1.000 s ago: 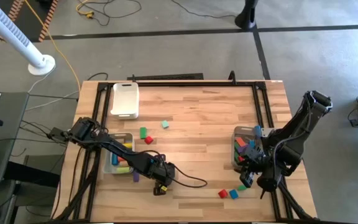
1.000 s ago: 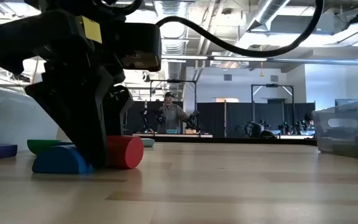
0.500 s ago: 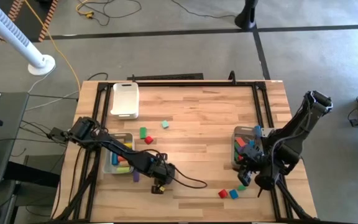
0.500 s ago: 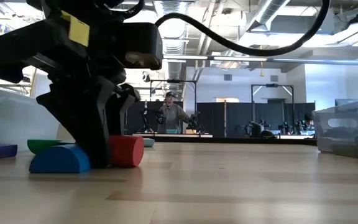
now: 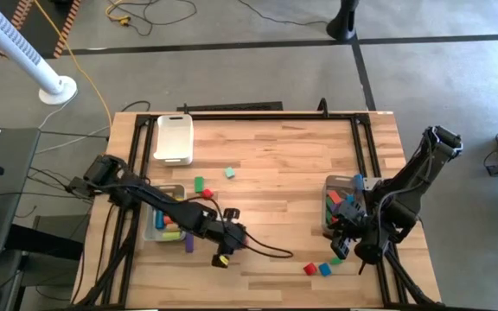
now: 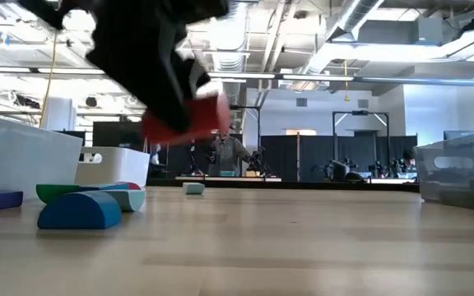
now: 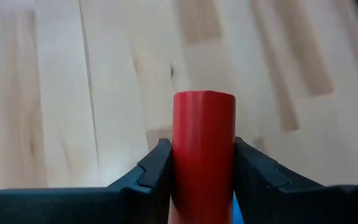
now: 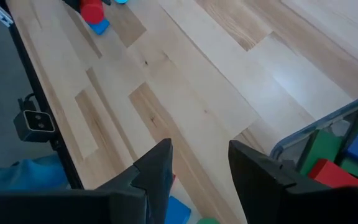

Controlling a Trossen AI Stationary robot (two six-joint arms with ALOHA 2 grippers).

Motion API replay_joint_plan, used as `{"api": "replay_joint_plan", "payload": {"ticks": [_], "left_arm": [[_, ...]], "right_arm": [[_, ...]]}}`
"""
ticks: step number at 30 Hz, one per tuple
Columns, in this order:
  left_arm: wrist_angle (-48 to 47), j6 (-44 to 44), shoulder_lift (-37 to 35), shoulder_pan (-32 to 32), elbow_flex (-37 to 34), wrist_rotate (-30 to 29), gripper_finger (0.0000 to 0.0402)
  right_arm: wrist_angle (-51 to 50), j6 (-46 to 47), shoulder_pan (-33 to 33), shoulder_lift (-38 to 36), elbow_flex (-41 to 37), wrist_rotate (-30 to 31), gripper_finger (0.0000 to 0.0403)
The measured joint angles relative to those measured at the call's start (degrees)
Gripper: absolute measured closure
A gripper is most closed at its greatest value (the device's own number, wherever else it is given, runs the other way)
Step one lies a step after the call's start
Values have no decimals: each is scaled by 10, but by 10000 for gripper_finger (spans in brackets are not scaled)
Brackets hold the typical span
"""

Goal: Sort blocks by size
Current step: Put the red cylindrical block into the gray bin

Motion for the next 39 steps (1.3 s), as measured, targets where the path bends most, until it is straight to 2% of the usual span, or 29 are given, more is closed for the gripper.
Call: {"api": "replay_joint_plan", "payload": {"ticks": [15, 19, 24, 29, 34, 39], "left_arm": [[11, 49, -91, 42, 0, -1, 280], [9, 68, -108, 63, 0, 0, 280], [-53, 84, -147, 110, 1, -31, 280], [-132, 85, -209, 192, 1, -75, 280], [-156, 93, -263, 265, 1, -65, 280], [-156, 104, -279, 271, 1, -41, 280]], "right_arm": [[4, -20, 0, 0, 0, 1, 218], [49, -71, -4, 0, 0, 32, 218], [95, -140, -37, 0, 0, 42, 218], [113, -180, -70, 0, 0, 42, 218], [119, -203, -90, 0, 0, 42, 218], [119, -219, -97, 0, 0, 41, 218]]}}
